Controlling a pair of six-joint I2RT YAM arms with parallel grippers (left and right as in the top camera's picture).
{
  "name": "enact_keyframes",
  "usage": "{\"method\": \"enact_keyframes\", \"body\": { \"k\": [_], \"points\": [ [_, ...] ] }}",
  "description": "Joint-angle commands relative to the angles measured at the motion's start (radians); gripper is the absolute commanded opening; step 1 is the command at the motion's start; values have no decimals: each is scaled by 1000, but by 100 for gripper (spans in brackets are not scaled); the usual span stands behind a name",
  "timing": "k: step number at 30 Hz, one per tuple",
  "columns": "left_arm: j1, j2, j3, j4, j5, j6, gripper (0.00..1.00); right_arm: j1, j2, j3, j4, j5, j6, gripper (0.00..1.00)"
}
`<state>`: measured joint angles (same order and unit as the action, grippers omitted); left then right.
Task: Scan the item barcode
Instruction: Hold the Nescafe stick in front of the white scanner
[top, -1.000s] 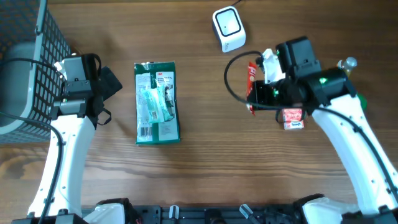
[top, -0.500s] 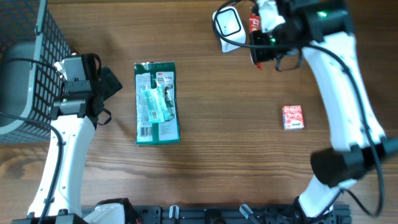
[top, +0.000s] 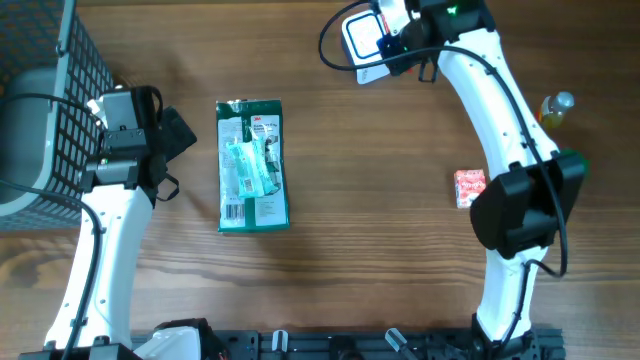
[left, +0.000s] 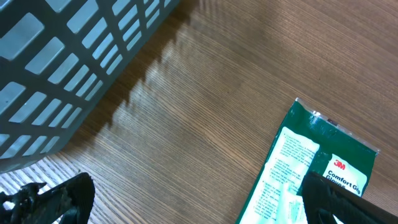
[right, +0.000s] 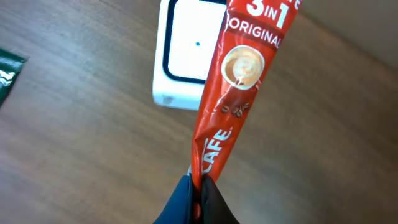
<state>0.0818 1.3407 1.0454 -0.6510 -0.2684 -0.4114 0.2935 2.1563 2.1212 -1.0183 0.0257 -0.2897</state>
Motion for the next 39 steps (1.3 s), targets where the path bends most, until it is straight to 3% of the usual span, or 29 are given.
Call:
{"method": "enact_keyframes", "body": {
  "k": [1,16,23,27,32,39],
  "points": [
    [6,-5,8,0,-13,12,100,16,66,12,27,29,-112,4],
    [6,-5,8,0,-13,12,100,17,221,12,83,42,-97,4],
    [6,-5,8,0,-13,12,100,18,224,12,149,13,-42,4],
    [6,-5,8,0,-13,12,100,18,209,13,134,99,46,4],
    [6,-5,8,0,-13,12,100,18,91,13,24,117,183,5],
    [6,-5,8,0,-13,12,100,14,-142,13,-310,118,238,5]
  ]
}}
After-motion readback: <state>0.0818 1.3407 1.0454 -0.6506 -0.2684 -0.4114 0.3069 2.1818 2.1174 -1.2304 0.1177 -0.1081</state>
